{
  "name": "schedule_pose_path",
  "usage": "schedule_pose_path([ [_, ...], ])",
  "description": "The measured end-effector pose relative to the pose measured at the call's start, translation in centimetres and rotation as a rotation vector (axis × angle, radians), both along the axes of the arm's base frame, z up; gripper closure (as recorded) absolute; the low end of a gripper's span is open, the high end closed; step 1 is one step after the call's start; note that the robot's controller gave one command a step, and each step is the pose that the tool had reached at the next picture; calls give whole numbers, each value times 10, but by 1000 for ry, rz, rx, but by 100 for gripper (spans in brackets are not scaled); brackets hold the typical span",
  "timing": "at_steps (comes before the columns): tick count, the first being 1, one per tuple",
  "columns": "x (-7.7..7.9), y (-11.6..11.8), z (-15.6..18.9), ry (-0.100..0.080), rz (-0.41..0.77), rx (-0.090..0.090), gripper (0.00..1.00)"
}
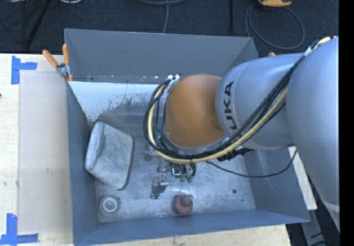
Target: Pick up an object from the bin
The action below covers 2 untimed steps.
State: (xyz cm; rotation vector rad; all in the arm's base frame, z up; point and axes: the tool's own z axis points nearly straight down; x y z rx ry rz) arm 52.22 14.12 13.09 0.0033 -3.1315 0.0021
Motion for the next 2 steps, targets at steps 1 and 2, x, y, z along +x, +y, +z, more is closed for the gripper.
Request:
schedule_pose_path([
  [1, -41, -80, -39, 0, 48, -3, 0],
  [2, -39, -75, -37, -7, 50, 2, 100],
])
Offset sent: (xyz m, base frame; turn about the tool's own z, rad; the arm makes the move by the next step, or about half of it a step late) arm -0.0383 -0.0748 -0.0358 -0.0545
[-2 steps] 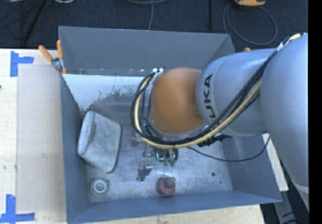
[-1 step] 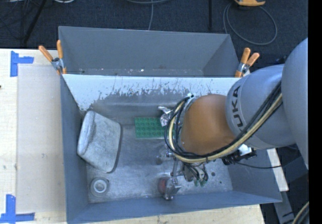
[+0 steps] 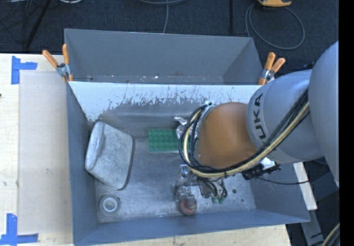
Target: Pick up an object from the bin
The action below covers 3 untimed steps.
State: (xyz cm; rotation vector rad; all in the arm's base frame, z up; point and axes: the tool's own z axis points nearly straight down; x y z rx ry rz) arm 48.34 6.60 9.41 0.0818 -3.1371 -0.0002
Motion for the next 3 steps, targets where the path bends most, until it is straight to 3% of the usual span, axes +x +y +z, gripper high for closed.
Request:
schedule_pose_path([
  [1, 0, 0, 0, 0, -1, 0, 0],
  [2, 16, -46, -23, -4, 38, 2, 0],
  [3, 0, -33, -22, -13, -78, -1, 0],
])
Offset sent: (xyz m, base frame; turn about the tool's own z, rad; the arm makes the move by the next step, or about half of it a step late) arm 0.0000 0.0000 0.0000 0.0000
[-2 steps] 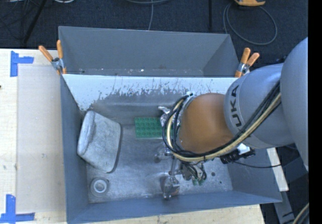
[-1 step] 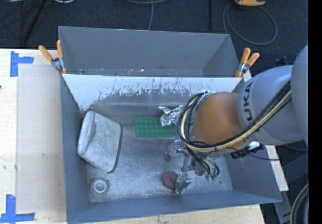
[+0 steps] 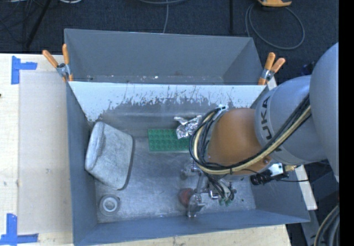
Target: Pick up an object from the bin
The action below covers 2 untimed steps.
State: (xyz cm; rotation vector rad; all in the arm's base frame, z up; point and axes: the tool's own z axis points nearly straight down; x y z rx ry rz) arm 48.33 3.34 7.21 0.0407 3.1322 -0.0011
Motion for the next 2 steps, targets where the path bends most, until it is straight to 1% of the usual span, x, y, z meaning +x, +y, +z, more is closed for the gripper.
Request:
schedule_pose_path([
  [1, -2, 0, 0, 10, -2, 1, 100],
  [2, 9, -34, 185, 0, 157, -1, 100],
])
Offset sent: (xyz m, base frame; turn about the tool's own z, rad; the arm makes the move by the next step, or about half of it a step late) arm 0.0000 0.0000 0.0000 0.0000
